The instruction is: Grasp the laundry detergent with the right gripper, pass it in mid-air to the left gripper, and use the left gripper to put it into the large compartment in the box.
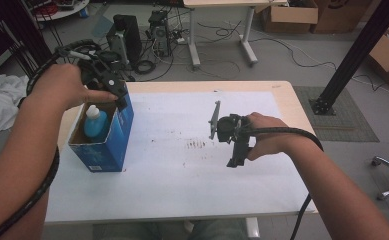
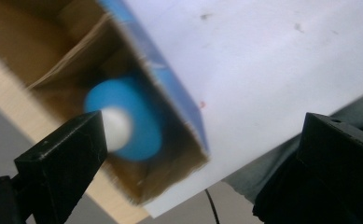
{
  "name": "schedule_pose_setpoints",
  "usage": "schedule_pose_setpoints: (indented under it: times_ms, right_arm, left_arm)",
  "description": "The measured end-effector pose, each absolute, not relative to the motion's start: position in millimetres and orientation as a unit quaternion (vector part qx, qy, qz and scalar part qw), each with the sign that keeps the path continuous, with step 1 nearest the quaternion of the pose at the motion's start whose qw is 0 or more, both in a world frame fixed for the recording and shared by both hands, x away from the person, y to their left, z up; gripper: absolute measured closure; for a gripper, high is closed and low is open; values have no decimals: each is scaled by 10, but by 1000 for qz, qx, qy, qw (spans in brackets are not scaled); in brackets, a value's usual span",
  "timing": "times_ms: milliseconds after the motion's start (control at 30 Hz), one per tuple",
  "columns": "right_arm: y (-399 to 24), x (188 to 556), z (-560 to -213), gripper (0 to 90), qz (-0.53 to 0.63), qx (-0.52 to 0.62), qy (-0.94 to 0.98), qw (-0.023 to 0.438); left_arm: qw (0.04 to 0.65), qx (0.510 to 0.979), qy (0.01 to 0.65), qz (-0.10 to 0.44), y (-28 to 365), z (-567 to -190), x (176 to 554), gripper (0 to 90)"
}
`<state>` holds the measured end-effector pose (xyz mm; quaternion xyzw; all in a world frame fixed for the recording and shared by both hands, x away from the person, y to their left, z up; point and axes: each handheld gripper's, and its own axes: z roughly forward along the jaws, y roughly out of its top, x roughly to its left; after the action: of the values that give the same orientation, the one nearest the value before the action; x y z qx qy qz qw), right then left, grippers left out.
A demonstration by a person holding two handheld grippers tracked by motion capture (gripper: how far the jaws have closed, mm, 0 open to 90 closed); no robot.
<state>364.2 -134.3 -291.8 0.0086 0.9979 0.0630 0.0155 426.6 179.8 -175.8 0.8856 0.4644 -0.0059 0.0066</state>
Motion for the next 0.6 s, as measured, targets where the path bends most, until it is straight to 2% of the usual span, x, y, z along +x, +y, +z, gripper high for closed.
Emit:
schedule_pose_setpoints:
  times_ms: [367, 600]
  right_arm:
    - [-1389, 3648, -2918, 0, 60, 13, 998, 13]
    - [-1404, 3640, -2900, 0, 57, 17, 998, 13]
  left_arm:
    - [-3, 920, 392, 13, 1563, -1883, 4219, 1]
    - [9, 947, 322, 2, 1410, -1923, 4119, 1]
